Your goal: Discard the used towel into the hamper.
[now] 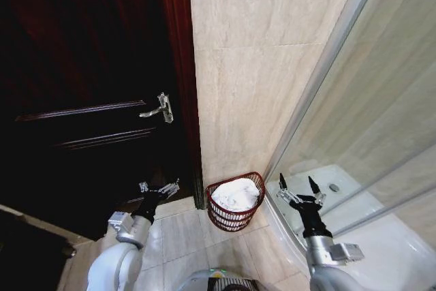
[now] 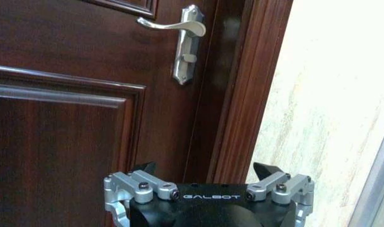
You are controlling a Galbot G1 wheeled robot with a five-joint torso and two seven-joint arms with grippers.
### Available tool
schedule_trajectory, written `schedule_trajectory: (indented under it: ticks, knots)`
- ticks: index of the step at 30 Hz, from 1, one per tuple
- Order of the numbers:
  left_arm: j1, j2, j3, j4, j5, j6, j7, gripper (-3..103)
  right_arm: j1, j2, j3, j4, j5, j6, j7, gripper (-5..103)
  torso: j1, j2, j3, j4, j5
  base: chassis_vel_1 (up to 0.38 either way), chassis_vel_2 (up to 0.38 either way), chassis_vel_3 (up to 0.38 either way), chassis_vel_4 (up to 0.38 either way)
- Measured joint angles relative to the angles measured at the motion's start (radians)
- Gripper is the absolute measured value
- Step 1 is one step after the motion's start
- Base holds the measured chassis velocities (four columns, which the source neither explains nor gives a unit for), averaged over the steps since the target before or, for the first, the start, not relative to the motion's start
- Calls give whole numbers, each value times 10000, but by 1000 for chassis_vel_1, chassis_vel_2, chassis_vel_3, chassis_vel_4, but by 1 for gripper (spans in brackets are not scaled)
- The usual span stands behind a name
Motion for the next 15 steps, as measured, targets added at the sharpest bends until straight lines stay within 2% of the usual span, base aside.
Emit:
schedule_trajectory:
  ticks: [15]
  knots:
    - [0,0,0,0,0,0,0,100,14,-8,0,-7,8,-24,11,100,0,0,0,0,0,0,0,0,0]
